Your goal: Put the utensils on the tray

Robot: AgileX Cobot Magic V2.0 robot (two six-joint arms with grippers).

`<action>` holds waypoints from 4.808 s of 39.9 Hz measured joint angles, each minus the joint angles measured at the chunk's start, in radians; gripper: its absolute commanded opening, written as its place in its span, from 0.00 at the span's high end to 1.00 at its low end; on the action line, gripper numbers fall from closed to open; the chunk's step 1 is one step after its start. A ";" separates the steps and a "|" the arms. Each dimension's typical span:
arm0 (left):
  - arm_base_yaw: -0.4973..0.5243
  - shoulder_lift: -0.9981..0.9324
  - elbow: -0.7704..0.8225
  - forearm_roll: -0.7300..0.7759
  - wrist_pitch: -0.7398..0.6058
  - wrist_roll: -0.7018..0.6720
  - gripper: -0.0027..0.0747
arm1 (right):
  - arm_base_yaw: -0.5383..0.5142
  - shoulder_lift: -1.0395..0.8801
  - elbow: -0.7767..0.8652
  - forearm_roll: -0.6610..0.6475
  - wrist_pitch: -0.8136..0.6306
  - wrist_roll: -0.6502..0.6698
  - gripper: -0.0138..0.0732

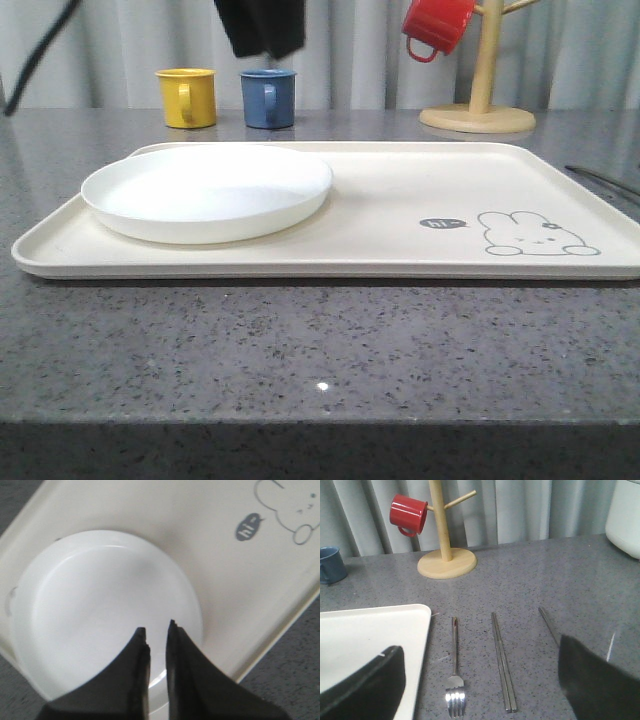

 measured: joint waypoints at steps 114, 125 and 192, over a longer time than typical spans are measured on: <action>0.496 -1.592 1.393 -0.087 -0.812 -0.016 0.99 | 0.058 0.692 -0.469 0.001 0.411 -0.074 0.23; 0.496 -1.592 1.393 -0.087 -0.812 -0.018 0.99 | 0.105 0.951 -0.561 0.009 0.456 -0.074 0.38; 0.496 -1.592 1.393 -0.087 -0.812 -0.018 0.99 | 0.105 1.324 -0.708 0.012 0.475 -0.076 0.86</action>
